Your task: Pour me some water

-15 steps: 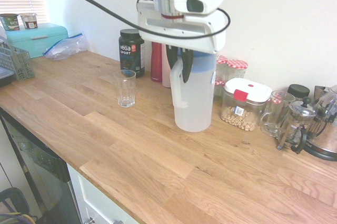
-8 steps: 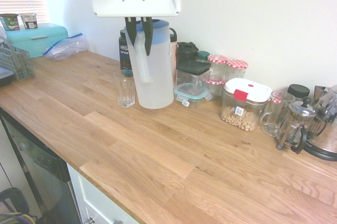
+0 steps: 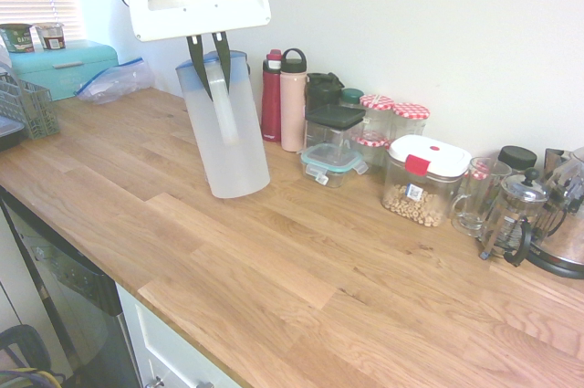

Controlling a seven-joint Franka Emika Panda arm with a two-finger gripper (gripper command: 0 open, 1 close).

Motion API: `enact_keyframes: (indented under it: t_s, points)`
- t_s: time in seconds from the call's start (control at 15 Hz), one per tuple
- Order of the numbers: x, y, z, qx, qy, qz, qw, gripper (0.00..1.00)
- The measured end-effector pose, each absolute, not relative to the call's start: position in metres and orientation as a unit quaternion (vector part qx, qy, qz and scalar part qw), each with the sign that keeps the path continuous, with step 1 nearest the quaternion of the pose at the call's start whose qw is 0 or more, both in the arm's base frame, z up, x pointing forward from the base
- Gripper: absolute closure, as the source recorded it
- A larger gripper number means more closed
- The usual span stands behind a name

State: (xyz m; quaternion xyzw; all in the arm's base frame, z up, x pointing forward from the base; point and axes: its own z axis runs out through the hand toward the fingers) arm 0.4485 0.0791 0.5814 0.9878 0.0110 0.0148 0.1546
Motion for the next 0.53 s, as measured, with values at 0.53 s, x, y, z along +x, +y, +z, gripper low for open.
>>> enact_keyframes:
  t_s: [0.53]
  points:
    - [0.475, 0.129, 0.566, 0.950, 0.066, -0.035, 0.303, 1.00]
